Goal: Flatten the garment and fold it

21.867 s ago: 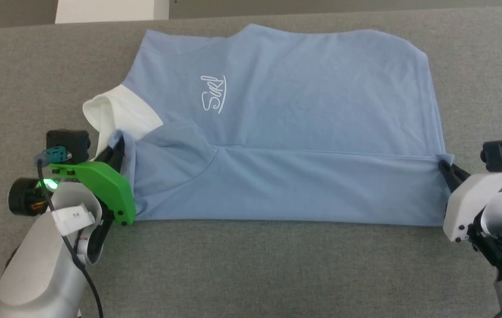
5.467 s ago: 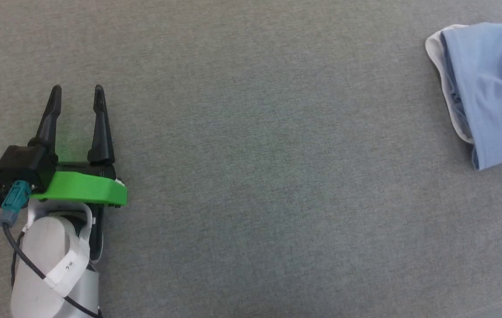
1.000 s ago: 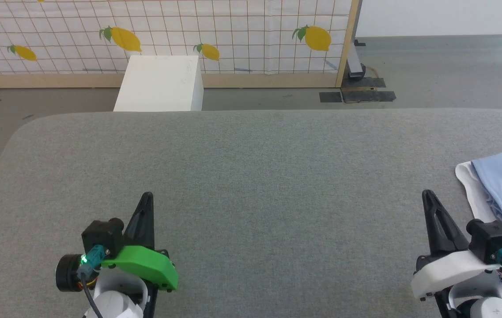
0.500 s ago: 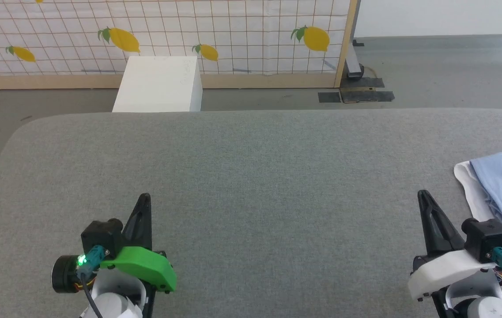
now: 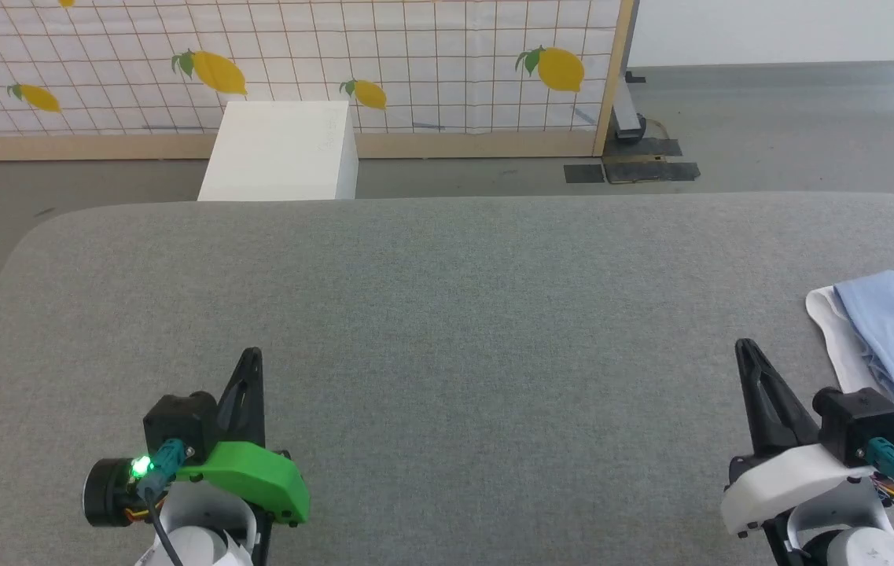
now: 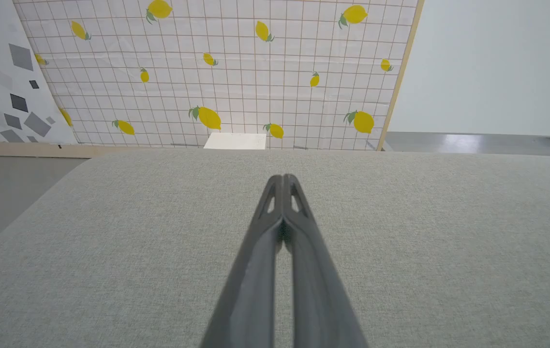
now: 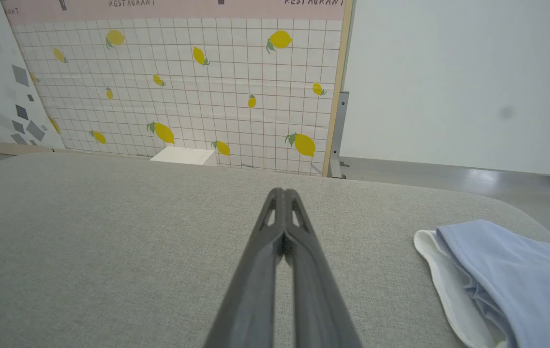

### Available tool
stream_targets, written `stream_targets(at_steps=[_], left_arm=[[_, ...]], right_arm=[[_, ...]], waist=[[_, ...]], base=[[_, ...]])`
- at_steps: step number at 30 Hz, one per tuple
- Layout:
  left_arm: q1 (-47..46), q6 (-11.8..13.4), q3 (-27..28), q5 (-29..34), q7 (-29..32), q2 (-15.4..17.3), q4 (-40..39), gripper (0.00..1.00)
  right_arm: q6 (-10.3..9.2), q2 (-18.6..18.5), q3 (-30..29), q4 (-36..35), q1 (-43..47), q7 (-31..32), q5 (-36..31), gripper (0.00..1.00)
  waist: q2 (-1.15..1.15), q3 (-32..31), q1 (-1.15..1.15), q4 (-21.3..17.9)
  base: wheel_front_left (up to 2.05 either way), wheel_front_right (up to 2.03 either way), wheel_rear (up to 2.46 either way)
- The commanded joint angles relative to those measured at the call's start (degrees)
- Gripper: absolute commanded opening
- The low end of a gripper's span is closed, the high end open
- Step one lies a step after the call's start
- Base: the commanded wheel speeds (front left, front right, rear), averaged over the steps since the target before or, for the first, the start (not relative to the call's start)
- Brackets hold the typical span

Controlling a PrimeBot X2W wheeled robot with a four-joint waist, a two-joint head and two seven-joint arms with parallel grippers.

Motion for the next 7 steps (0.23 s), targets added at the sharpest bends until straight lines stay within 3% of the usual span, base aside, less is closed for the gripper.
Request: stream_targets(at_steps=[1,7], left_arm=[[0.88,0.32,0.18,0.63,0.38,-0.19,-0.62,0.00],[1.28,0.55,0.35,1.39,1.08,-0.21,-1.46,0.00]], right_arm=[[-0.07,0.06,0.23,-0.36,-0.01,0.35,-0.58,0.00],[-0.07,0.06,0.56,-0.51,-0.01,0.72,-0.77,0.00]], waist=[[0.00,-0.01,0.00,-0.02],[0.00,-0.03,0.00,-0.11]], base=[[0.00,0.00,0.00],[0.00,0.00,0.00]])
